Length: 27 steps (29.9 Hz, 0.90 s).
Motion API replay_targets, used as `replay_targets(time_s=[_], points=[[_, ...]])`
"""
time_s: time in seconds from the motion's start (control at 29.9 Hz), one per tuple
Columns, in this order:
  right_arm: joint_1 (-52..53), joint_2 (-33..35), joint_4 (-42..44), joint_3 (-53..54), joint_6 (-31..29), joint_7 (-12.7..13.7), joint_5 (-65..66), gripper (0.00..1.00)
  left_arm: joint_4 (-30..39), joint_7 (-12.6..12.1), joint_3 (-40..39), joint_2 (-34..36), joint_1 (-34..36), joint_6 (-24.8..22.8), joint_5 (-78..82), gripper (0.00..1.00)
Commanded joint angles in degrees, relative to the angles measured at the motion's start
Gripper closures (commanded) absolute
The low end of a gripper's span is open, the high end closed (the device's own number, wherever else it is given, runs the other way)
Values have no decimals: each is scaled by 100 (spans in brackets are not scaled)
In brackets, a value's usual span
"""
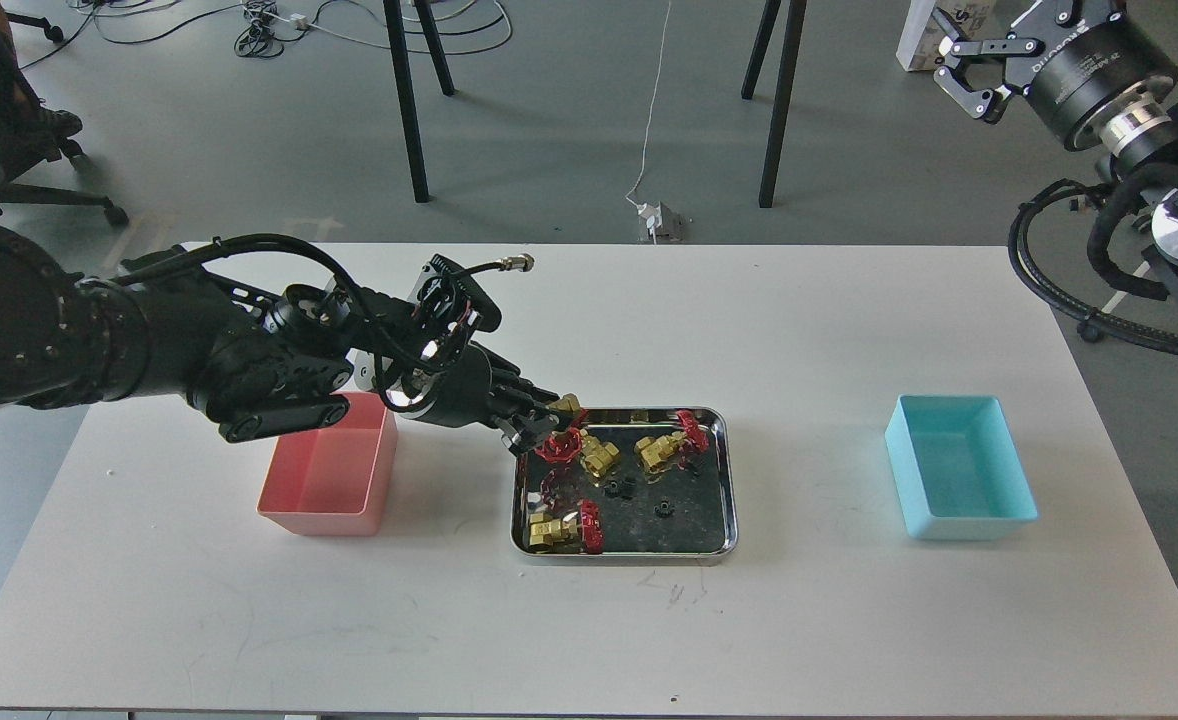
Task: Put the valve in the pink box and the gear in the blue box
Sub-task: 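Lift the valve with the left gripper and carry it over the pink box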
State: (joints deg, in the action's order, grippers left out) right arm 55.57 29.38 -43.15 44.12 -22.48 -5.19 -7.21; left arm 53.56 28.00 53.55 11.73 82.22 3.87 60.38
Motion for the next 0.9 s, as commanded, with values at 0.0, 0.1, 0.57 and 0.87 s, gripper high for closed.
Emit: replay_targets(time_s=[0.0, 0.1, 0.57, 0.87], points=[[137, -55, 17, -8, 365, 1, 0, 1, 268, 0, -274, 452, 92, -1, 0, 82], [506, -64, 52, -105, 962, 10, 18, 1, 541, 0, -581, 996, 92, -1, 35, 82], [1184, -73, 70, -553, 2423, 317, 27, 1, 1816, 0, -1804, 3906, -206, 17, 703, 82], [1149, -81, 61, -465, 2406, 370, -44, 1, 1720, 0, -1883, 4250, -1260, 509, 817, 82]])
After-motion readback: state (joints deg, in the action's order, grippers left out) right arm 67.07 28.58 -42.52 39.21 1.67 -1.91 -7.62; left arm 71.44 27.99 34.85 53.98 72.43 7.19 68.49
